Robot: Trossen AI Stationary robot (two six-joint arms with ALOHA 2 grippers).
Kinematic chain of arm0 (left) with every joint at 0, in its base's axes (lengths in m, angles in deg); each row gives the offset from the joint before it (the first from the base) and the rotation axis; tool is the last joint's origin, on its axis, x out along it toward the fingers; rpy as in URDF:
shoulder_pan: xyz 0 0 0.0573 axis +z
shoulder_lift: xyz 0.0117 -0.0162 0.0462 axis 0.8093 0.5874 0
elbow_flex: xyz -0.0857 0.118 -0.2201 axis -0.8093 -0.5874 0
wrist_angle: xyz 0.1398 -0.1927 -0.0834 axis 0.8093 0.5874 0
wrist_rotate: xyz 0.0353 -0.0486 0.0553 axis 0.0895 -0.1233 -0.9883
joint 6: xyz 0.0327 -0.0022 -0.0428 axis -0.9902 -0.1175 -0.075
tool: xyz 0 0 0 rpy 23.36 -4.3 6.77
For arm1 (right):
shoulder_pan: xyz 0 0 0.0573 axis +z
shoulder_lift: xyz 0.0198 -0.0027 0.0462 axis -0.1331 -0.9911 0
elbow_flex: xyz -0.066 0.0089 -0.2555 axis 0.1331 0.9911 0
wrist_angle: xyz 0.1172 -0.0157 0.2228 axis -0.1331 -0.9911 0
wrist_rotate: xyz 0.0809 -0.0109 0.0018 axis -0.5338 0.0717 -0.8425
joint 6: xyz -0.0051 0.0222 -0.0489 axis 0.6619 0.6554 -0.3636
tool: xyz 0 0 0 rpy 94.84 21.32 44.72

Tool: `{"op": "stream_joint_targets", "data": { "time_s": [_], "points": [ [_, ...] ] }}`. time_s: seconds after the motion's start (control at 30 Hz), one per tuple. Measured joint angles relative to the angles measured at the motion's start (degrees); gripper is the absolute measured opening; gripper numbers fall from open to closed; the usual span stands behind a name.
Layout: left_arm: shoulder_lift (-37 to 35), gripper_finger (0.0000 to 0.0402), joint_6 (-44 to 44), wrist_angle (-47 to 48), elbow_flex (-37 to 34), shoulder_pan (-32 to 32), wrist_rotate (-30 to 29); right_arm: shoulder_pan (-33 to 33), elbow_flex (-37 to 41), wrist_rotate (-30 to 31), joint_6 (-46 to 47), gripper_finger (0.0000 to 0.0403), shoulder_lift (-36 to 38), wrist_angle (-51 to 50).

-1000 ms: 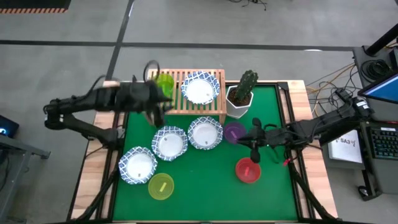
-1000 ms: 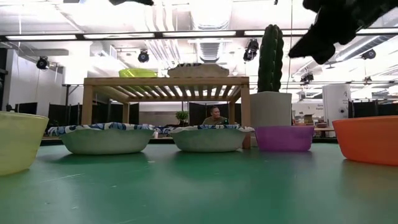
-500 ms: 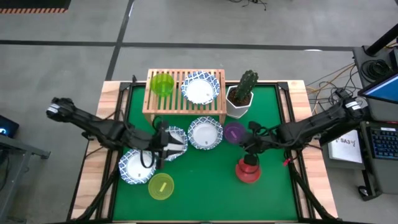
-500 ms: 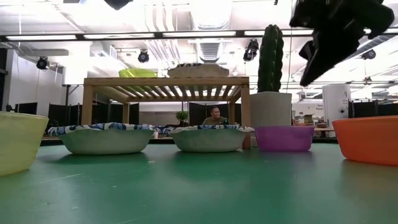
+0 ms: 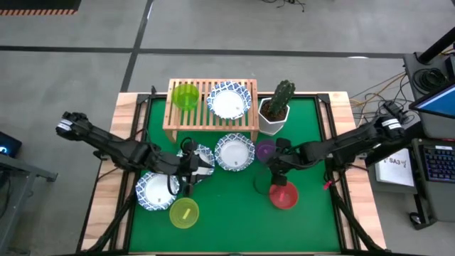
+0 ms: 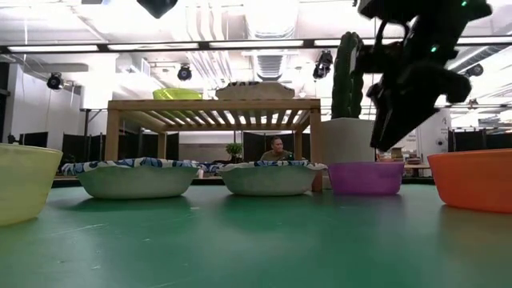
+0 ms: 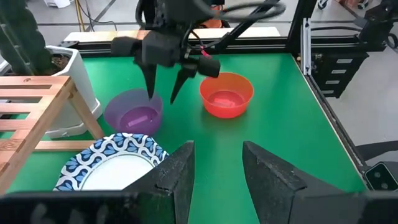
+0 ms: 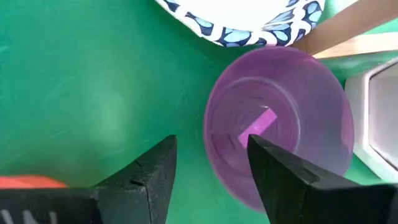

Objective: Place and stack bowls onto a shelf
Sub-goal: Stack the purple bowl on top of the green bowl on the shelf

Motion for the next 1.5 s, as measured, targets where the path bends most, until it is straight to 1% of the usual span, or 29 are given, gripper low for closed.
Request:
{"op": "stream_joint_targets", "data": {
  "time_s": [0.1,0.23,0.33,0.47,0.5,0.53,0.7,0.83,0.97,1.17,1.33,1.43,1.5],
  "points": [
    [-0.02,0.0118,0.00,0.00,0.00,0.02,0.00,-1.08,0.00,0.00,-1.40,0.0183,-2.62,0.83],
    [-0.02,0.0118,-0.04,0.04,0.00,0.02,0.00,-1.89,0.02,-0.02,-2.49,0.0153,-5.62,1.68],
    [-0.02,0.0118,-0.39,0.29,0.00,0.02,0.00,-2.05,0.02,-0.03,-2.82,0.0113,-7.42,1.70],
    [-0.34,0.0118,-2.91,0.42,0.00,0.02,-0.03,-2.05,0.02,-0.11,-3.07,0.0037,-8.83,1.71],
    [-0.59,0.0118,-3.61,0.40,0.00,0.02,-0.13,-2.05,0.04,-0.24,-3.35,0.0023,-8.88,1.61],
    [-0.99,0.0118,-4.46,0.46,0.00,0.01,-0.70,-2.05,0.04,-0.26,-3.43,0.0017,-8.88,1.49],
    [-4.42,0.0118,-7.69,2.69,0.03,-0.02,-6.43,-2.05,0.08,-2.71,-2.37,0.0009,-5.99,0.57],
    [-7.94,0.0118,-9.13,3.90,-0.67,-0.02,-10.80,-1.35,-2.78,-4.72,-0.91,0.0009,-2.72,-4.56],
    [-11.22,0.0118,-9.36,4.20,-2.53,-0.02,-14.84,0.61,-9.04,-4.79,-0.83,0.0009,-0.02,-10.62],
    [-16.96,0.0118,-9.21,5.65,-4.86,-0.02,-24.24,3.31,-21.42,-4.66,-2.79,0.0009,1.42,-15.69],
    [-21.58,0.0118,-9.07,5.46,-6.75,-0.02,-30.09,3.34,-30.78,-4.16,-10.49,0.0009,-0.90,-15.12],
    [-24.25,0.0118,-8.92,5.44,-7.46,-0.02,-34.32,2.51,-35.82,-0.84,-16.90,0.0009,-3.71,-14.11],
    [-25.79,0.0118,-8.81,5.44,-7.76,-0.02,-36.99,1.22,-39.06,0.01,-21.01,0.0009,-5.97,-12.75]
  ]
}}
